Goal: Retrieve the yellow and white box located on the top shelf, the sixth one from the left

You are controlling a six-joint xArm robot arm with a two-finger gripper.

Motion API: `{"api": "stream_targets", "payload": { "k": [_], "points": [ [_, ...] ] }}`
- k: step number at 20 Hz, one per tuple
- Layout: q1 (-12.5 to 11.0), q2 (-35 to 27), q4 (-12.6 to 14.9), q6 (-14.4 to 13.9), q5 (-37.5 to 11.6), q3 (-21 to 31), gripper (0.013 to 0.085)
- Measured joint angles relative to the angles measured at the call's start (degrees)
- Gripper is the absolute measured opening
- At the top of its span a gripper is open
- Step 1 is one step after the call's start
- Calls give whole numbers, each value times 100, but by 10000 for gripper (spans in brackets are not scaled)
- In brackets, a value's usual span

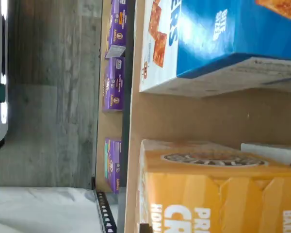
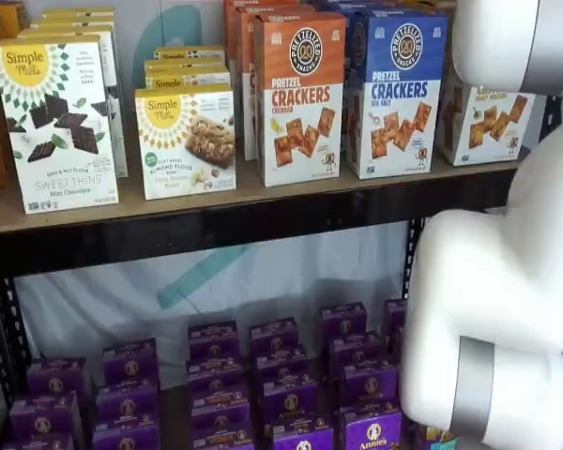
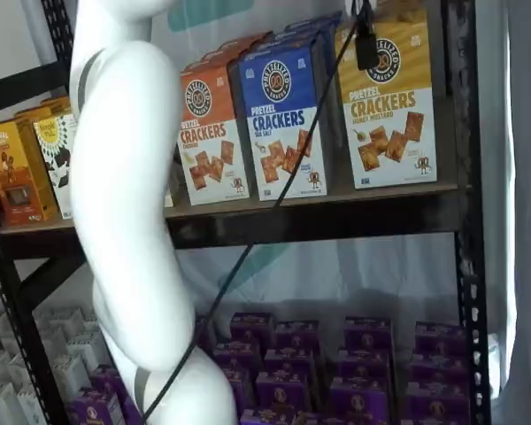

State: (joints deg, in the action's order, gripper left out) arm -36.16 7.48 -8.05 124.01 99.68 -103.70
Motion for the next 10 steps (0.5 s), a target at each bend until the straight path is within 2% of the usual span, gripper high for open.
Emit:
{"api": "stream_targets", "payload": {
  "k": [5, 10],
  "points": [
    [-30, 62, 67, 26, 227, -60, 570],
    [-1, 491, 263, 53, 393, 317, 570]
  ]
}}
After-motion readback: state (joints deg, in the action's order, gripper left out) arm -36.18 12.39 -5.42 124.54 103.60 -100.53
